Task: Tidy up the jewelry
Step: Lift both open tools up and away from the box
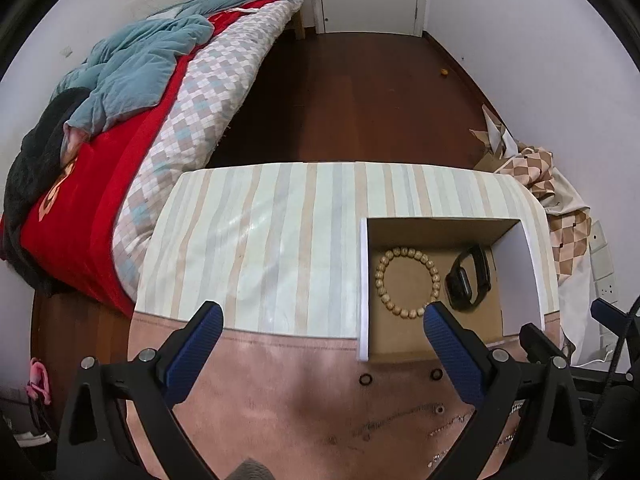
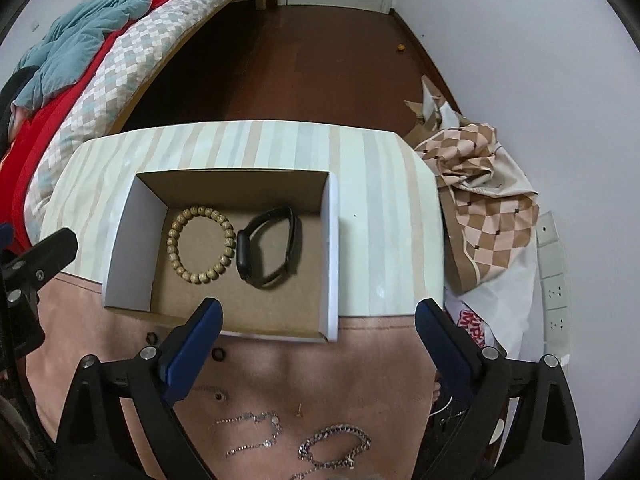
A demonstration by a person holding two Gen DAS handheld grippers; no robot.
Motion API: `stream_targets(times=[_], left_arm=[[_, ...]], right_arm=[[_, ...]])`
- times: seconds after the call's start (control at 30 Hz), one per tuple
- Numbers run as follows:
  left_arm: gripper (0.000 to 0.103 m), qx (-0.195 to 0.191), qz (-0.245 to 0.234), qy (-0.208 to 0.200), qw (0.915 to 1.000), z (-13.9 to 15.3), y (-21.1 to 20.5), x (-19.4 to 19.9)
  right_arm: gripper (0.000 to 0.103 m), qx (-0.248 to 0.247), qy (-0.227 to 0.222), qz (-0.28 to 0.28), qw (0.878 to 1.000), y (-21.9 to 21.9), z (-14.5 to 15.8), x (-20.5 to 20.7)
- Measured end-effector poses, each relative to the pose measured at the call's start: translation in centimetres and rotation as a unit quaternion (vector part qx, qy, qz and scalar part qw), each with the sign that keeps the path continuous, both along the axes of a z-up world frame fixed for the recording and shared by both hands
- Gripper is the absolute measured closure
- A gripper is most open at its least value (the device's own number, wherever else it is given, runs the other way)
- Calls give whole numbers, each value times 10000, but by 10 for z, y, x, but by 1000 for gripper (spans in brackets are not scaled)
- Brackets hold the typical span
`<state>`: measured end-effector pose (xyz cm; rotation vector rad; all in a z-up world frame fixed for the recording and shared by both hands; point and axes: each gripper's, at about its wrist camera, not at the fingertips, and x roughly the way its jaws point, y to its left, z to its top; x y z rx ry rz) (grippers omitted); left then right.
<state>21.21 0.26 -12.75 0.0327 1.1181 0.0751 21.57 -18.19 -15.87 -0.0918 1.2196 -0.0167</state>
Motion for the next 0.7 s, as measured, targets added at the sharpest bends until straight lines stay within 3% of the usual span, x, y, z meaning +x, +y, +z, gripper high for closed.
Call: stream_targets(times=[0.27,0.7], left_arm=[[1,15,32,-289,9996,27,-6,-34],[1,-100,60,-1000,9949,95,-8,-109]], right_arm=[[5,27,-354,-93,9993,-6,32,-31],[5,-4,-1251,-127,9921,-16,120,-103]])
